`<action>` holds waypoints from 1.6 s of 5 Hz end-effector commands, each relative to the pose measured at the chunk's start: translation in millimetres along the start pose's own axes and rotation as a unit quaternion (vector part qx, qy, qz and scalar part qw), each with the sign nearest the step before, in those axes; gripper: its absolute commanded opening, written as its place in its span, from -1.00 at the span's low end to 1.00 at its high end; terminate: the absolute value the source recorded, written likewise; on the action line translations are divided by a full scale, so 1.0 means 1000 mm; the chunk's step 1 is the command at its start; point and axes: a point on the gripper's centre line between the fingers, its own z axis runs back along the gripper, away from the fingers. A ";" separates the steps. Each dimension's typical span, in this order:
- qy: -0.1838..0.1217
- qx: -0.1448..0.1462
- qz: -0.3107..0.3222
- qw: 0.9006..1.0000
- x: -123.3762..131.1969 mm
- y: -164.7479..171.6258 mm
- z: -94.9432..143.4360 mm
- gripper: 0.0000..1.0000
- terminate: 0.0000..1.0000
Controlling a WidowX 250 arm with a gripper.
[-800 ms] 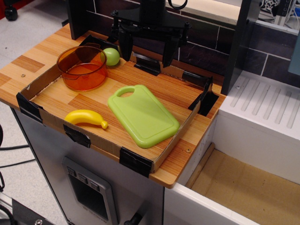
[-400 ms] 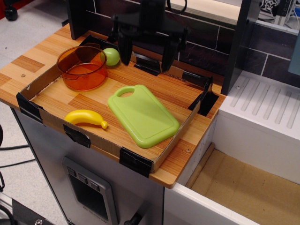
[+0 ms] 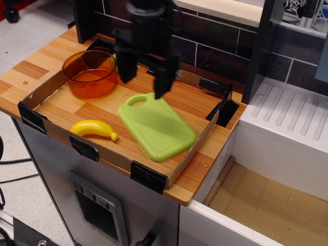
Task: Put banana in pot
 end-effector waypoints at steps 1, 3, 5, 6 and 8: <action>0.028 -0.017 -0.213 0.977 -0.021 0.025 0.004 1.00 -1.00; 0.069 -0.016 -0.290 0.954 -0.034 0.037 -0.025 1.00 -1.00; 0.055 0.016 -0.320 0.946 -0.047 0.049 -0.047 1.00 -1.00; 0.057 0.024 -0.314 0.947 -0.046 0.052 -0.054 1.00 -1.00; 0.064 0.039 -0.311 0.947 -0.044 0.056 -0.069 1.00 -1.00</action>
